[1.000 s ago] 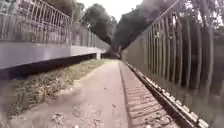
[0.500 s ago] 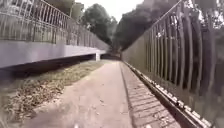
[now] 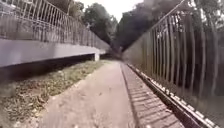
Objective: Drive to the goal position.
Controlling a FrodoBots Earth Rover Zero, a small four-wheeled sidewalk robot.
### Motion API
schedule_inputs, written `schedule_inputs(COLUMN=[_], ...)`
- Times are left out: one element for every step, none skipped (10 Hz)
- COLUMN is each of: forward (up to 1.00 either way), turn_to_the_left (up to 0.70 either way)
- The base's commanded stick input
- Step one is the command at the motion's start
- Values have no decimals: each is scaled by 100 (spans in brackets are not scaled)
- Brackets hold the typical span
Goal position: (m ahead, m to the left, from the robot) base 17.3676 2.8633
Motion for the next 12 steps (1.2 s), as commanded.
schedule_inputs(forward=[100, 100, 100, 100, 100, 100, 100, 100, 100, 100, 100, 100], turn_to_the_left=[0, 0, 0, 0, 0, 0, 0, 0, 0, 0, 0, 0])
